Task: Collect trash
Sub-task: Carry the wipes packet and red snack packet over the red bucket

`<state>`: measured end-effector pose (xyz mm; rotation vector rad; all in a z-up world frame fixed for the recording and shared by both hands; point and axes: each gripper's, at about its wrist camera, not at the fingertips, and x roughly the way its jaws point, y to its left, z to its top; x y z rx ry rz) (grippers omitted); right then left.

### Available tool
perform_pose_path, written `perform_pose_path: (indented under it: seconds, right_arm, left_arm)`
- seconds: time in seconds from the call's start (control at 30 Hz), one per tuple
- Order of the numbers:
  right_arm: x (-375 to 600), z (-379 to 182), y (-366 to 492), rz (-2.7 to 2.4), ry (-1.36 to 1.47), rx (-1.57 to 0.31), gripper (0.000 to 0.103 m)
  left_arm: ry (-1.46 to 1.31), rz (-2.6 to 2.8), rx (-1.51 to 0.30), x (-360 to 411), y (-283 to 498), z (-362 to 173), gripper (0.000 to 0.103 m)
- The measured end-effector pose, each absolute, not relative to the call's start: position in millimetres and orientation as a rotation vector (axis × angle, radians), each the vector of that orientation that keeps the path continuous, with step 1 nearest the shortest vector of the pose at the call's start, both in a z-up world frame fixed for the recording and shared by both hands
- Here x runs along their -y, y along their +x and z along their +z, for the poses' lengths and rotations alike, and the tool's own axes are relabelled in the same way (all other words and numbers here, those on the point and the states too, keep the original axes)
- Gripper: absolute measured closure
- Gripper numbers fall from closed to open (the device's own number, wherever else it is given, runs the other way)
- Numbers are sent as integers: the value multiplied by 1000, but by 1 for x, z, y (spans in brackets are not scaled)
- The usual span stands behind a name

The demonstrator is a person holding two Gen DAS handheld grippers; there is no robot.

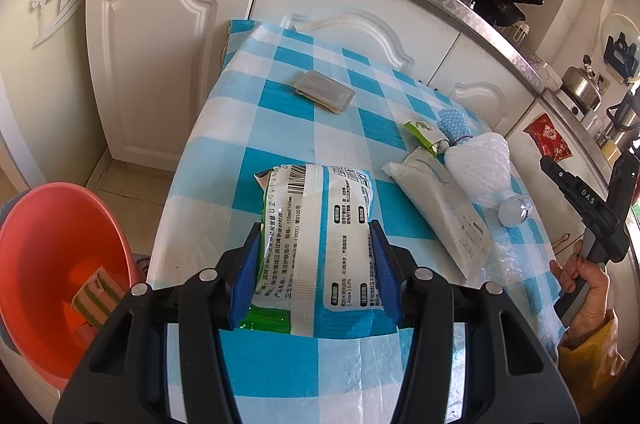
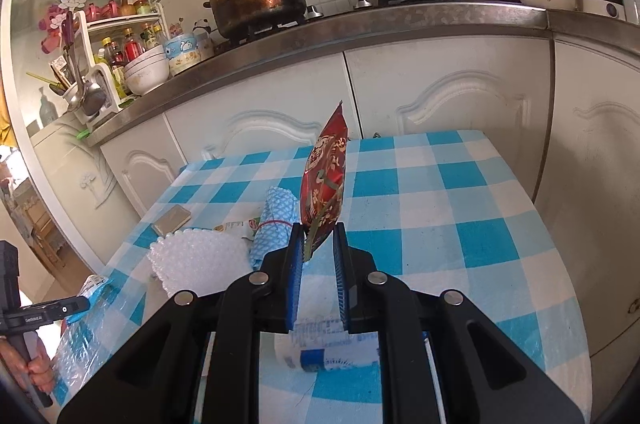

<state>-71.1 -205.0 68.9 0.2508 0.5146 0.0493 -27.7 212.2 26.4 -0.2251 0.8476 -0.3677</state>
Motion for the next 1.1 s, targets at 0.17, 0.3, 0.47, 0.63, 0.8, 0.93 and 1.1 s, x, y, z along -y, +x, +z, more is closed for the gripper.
perform_pose_path:
  seconds: [0.17,0.3,0.47,0.63,0.8,0.93,1.1]
  right_arm:
    - [168,80,-86,128,224,-535,87]
    - [121,91,-95,226,187,-549,87]
    - [39,103,-96,401,120,-585,87]
    - [-56,110,-90,586,46,-639,87]
    - [-153,103,-82,729,-61,-704,87]
    - [-214,84,-74,812,-104,-774,87]
    - [-270,54,-64,856,-153,-888,87]
  left_arm:
    - [-242,-365,-824,-224,-39,34,51]
    - [-264,-344,-795,-246,-52,42,51]
    - [-290,-288,-745,-289,-73,53,51]
    - [-348,-184,-721,-347,-87,48,51]
    - [-406,-75,-737,-400,-95,28,51]
    - [-450,-10,-756,-432,-98,8,50]
    - [-479,31,-800,-451,-92,-18,50]
